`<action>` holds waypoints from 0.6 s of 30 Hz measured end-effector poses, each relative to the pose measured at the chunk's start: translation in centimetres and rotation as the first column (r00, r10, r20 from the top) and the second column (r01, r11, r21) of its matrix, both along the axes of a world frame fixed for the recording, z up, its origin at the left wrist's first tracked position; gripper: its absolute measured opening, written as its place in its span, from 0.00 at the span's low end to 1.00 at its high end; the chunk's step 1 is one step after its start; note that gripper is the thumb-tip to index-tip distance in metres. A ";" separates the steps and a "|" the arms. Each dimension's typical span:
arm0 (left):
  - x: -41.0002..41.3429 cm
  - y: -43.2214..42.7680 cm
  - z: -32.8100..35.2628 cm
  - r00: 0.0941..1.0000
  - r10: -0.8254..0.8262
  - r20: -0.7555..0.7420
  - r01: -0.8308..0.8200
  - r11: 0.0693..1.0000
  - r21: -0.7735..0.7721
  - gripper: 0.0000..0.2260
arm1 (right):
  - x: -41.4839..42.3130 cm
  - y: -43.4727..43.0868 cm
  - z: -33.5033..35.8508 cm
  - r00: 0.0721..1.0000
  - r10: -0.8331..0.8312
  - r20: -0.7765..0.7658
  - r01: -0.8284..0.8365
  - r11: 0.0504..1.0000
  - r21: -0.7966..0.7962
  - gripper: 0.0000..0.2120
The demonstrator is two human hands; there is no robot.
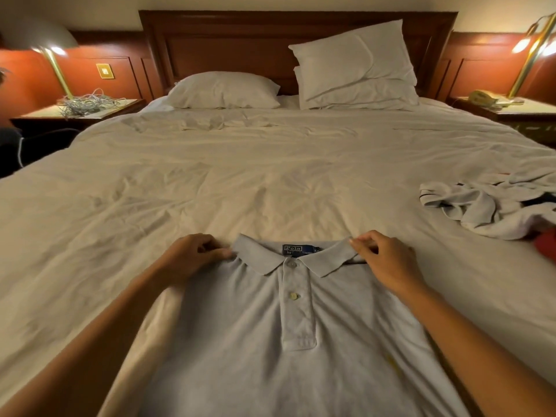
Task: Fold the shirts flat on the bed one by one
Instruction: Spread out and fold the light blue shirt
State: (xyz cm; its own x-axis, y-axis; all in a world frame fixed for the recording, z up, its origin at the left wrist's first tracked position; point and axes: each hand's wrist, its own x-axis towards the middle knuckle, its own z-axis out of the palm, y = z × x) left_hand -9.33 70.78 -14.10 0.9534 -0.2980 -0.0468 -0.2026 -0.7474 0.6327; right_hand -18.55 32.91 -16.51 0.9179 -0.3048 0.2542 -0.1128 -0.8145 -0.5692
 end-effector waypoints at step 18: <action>-3.6 0.8 1.1 0.970 0.244 0.009 -0.244 0.970 0.004 0.20 | -5.4 -0.7 1.6 0.986 -0.100 -0.133 0.123 0.976 0.182 0.21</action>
